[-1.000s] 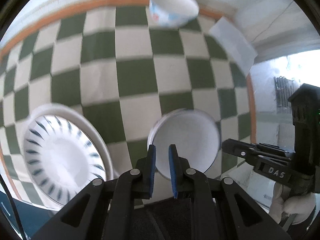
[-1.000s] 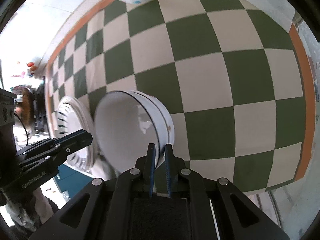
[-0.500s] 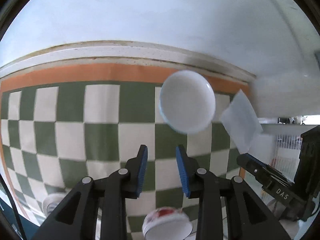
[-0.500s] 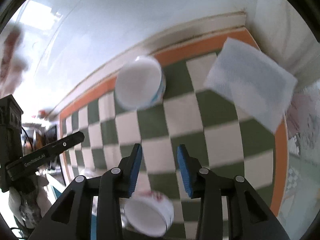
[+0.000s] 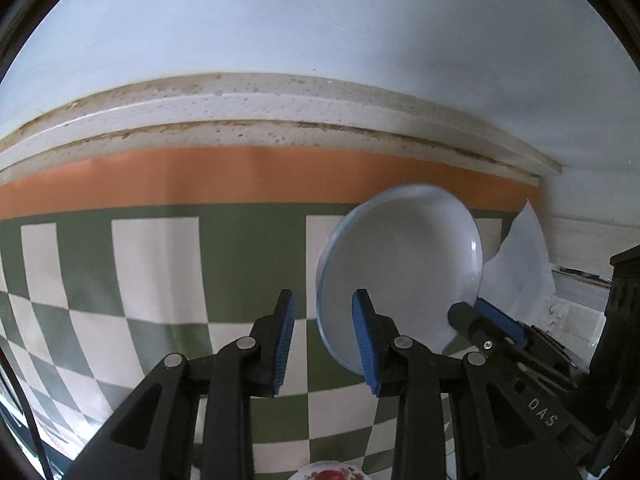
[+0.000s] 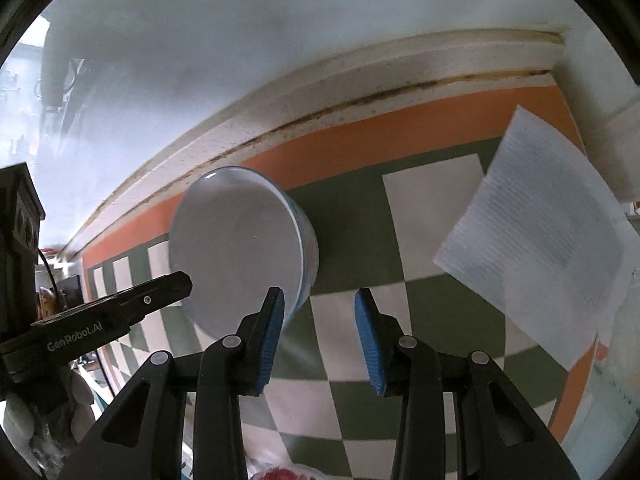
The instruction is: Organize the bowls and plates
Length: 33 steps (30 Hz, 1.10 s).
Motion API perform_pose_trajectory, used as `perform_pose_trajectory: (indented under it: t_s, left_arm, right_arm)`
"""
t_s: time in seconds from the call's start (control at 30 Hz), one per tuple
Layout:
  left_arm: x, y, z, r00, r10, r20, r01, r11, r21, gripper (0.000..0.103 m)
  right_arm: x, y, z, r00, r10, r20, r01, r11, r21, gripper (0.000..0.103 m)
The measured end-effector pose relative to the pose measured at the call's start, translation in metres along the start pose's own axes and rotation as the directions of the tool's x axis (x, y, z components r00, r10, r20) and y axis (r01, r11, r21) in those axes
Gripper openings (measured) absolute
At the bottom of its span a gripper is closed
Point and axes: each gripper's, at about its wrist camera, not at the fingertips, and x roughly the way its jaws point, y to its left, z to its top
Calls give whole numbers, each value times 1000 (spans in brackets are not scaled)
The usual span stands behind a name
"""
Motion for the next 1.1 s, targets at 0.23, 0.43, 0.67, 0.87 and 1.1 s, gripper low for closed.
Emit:
perform_pose_trajectory:
  t_s: [0.23, 0.43, 0.67, 0.87, 1.1]
  left_arm:
    - [7, 0, 8, 1000, 9, 18, -9, 1000, -5, 13]
    - [5, 7, 7, 1000, -7, 27, 7, 1000, -13, 9]
    - [-2, 2, 3, 999, 17, 47, -18, 1000, 16, 9]
    - [-6, 0, -6, 998, 25, 57, -27, 999, 23, 9]
    - [-21, -3, -25, 996, 17, 84, -20, 999, 35, 9]
  right_arm:
    - [13, -1, 8, 1000, -5, -10, 5, 1000, -1, 36]
    - [16, 4, 9, 999, 30, -14, -30, 999, -12, 13]
    - [14, 13, 7, 1000, 8, -5, -8, 999, -35, 10]
    - [11, 14, -1, 1000, 13, -3, -13, 999, -50, 10]
    - [0, 14, -10, 999, 32, 2, -32, 997, -66, 10]
